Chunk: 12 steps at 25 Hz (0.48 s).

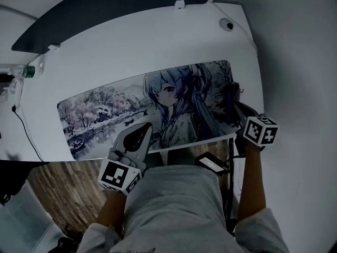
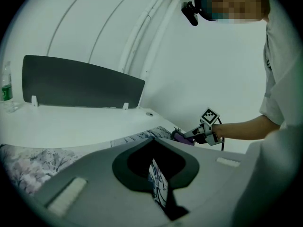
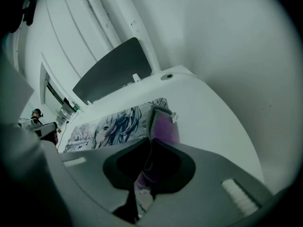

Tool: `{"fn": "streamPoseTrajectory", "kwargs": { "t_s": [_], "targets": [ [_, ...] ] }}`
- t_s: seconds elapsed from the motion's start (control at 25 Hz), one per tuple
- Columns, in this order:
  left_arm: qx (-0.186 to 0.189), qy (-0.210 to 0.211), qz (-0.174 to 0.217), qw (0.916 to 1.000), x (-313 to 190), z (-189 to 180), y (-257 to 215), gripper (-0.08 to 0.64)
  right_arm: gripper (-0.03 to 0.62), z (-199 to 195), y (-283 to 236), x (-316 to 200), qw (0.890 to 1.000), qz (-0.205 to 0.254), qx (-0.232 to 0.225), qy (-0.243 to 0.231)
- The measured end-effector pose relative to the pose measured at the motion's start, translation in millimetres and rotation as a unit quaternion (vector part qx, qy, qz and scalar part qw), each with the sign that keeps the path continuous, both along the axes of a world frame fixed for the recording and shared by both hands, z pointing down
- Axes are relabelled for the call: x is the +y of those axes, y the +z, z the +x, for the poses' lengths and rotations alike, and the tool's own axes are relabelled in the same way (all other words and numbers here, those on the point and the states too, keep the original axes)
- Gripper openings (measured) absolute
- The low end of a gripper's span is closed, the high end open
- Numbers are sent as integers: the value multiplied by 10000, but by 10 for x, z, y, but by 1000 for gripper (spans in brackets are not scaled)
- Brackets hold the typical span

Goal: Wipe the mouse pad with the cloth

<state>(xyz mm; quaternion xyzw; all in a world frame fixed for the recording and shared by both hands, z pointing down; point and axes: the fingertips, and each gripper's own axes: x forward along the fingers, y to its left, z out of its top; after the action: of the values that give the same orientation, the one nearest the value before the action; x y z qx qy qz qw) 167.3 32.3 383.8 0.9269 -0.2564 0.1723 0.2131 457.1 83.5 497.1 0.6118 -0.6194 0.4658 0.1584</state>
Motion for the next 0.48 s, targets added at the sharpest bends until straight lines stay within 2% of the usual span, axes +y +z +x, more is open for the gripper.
{"fn": "streamPoseTrajectory", "kwargs": {
  "t_s": [0.12,0.48],
  "targets": [
    [-121,-22,-8,9999,2,50,-30,18,46,-31,43,-1,9999,-8,27,-122],
    [-158,-103,-32,9998,28,112,-36,18,97,-143,140,-6,9935,-361,711,-815]
  ]
}}
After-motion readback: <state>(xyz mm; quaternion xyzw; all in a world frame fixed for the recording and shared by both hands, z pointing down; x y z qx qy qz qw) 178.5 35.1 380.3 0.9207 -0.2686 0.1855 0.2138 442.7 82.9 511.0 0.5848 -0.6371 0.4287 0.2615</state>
